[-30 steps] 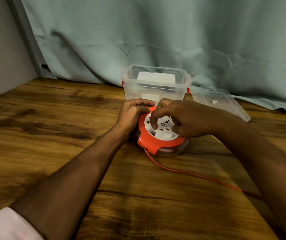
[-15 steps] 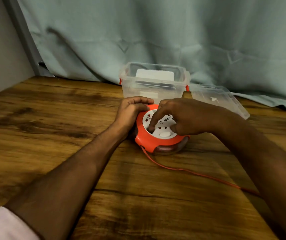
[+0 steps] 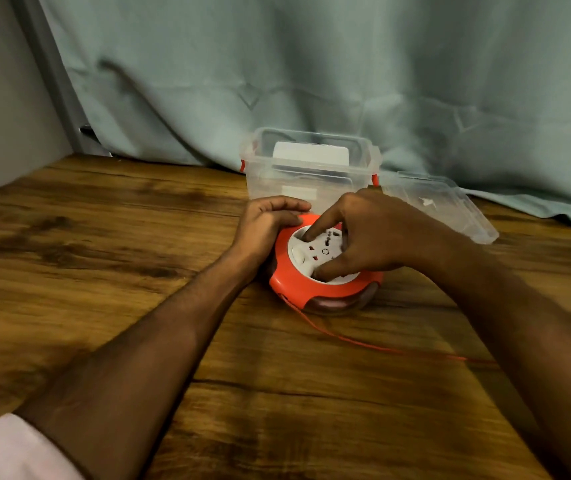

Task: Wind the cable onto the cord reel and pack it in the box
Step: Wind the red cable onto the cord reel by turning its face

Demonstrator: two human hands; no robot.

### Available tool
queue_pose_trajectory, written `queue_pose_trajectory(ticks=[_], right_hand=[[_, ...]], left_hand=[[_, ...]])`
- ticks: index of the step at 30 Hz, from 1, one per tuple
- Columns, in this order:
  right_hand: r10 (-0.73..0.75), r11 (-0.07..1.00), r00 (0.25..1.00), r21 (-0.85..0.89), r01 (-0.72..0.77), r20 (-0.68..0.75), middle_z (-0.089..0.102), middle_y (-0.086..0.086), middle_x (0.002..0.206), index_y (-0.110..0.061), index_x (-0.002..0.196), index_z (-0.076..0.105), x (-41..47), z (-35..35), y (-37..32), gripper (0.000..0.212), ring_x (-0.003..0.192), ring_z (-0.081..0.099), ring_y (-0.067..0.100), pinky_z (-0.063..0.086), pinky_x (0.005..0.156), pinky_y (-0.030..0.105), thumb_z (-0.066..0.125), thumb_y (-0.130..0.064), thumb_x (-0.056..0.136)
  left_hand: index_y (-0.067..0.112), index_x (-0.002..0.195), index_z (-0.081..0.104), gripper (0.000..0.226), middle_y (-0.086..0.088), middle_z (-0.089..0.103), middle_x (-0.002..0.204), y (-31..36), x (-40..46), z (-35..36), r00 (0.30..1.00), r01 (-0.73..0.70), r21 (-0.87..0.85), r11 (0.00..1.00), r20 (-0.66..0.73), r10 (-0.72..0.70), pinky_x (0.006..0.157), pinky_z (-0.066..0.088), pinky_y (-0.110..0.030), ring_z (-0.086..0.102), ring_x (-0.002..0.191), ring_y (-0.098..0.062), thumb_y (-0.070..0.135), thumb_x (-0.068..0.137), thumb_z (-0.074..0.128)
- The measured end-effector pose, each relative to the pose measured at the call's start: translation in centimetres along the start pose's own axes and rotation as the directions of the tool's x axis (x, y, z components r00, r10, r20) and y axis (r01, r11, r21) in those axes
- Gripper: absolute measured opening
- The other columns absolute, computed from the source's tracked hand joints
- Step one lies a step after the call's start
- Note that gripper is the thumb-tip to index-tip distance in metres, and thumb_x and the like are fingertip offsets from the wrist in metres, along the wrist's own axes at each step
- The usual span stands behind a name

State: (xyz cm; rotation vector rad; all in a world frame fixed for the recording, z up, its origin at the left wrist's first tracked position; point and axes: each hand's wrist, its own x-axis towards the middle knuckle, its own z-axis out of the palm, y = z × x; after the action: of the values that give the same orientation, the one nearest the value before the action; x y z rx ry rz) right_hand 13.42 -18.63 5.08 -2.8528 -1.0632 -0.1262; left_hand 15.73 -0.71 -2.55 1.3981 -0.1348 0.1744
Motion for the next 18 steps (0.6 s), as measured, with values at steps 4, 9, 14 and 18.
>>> queue_pose_trajectory(ticks=[4,9,14,18], right_hand=[[0.161,0.982,0.985,0.112,-0.153,-0.060,0.064,-0.017,0.108,-0.042,0.112,0.075,0.4,1.3,0.0,0.077,0.094,0.057,0.008,0.053,0.070,0.033,0.068,-0.082,0.047],[0.318,0.914,0.946,0.283,-0.289,-0.061,0.061,-0.014,0.100,-0.032,0.106,0.077,0.8,2.3,0.0,0.068,0.072,0.060,0.001,0.050,0.057,0.024,0.081,-0.074,0.052],[0.148,0.989,0.983,0.040,-0.145,-0.109,0.061,-0.018,0.079,-0.037,0.090,0.067,0.5,0.1,1.1,0.031,0.077,0.060,0.002,0.045,0.064,0.028,0.080,-0.059,0.073],[-0.065,0.995,0.990,0.086,0.054,0.125,0.058,-0.020,0.110,-0.047,0.101,0.064,-0.2,-1.7,1.6,0.044,0.080,0.057,0.000,0.051,0.069,0.029,0.082,-0.015,0.076]], left_hand=[[-0.007,0.106,0.072,0.033,-0.023,0.072,0.100,-0.1,0.2,-0.2,1.000,-0.011,0.026,1.000,0.013,0.010,0.073,0.058,-0.028,0.069,0.085,-0.025,-0.012,0.079,0.053],[-0.002,0.102,0.074,0.031,-0.017,0.074,0.095,-0.1,0.3,-0.3,1.000,-0.020,0.029,0.999,0.010,0.019,0.067,0.056,-0.024,0.070,0.082,-0.021,-0.011,0.078,0.055],[-0.003,0.102,0.073,0.032,-0.018,0.073,0.094,-0.1,0.2,-0.3,1.000,-0.024,0.044,0.999,-0.012,0.024,0.070,0.057,-0.026,0.068,0.083,-0.024,-0.012,0.078,0.055],[-0.009,0.106,0.071,0.033,-0.030,0.071,0.103,0.0,0.1,-0.3,1.000,-0.022,0.034,0.999,-0.013,0.023,0.081,0.055,-0.035,0.067,0.089,-0.032,-0.013,0.078,0.054]])
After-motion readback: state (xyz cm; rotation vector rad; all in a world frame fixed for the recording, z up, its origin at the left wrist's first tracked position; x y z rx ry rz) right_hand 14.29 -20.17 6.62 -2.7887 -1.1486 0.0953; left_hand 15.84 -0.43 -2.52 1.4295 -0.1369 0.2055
